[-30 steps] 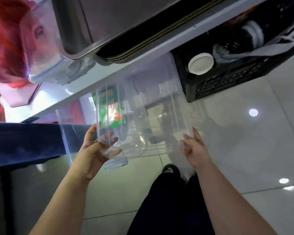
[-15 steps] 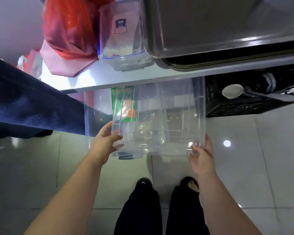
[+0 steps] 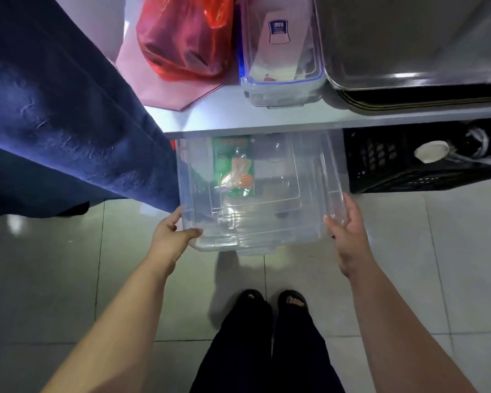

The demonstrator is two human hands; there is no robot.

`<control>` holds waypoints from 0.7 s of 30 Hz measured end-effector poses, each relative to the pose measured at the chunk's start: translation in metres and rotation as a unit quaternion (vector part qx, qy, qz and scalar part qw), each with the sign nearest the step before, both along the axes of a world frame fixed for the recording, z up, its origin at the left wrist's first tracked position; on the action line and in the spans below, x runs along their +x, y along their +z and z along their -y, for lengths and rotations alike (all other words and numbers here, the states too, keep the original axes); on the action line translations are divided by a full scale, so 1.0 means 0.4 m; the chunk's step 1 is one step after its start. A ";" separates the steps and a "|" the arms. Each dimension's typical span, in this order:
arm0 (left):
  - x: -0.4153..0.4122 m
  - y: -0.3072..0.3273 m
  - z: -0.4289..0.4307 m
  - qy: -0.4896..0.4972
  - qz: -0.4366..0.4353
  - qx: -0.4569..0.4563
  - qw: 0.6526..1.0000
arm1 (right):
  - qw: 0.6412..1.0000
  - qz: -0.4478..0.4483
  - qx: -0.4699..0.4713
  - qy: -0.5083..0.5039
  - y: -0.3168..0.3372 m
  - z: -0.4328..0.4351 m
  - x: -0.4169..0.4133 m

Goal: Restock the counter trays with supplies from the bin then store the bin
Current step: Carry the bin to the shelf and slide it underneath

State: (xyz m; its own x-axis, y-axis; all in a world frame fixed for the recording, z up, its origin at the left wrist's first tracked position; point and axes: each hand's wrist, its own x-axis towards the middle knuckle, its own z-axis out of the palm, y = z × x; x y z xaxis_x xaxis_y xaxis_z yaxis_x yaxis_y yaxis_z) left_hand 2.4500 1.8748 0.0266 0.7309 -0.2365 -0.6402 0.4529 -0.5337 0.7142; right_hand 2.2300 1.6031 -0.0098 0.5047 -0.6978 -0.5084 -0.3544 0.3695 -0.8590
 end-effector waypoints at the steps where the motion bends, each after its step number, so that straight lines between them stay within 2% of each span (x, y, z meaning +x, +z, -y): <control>1: -0.001 -0.008 -0.009 0.011 0.001 0.006 1.000 | 1.000 -0.010 -0.005 0.004 -0.009 -0.005 0.010; 6: 0.010 -0.045 -0.036 -0.005 0.006 -0.001 1.000 | 1.000 -0.016 0.000 -0.005 -0.076 -0.035 0.030; 12: 0.027 -0.069 -0.031 -0.061 -0.029 -0.015 0.998 | 0.997 -0.038 0.017 -0.061 -0.100 -0.053 0.027; 17: 0.021 -0.071 -0.035 -0.010 -0.069 -0.038 0.997 | 0.997 -0.035 0.041 -0.053 -0.092 -0.045 0.015; 21: -0.011 -0.083 -0.062 0.090 -0.121 -0.056 0.987 | 0.995 -0.064 0.058 -0.044 -0.094 -0.042 0.001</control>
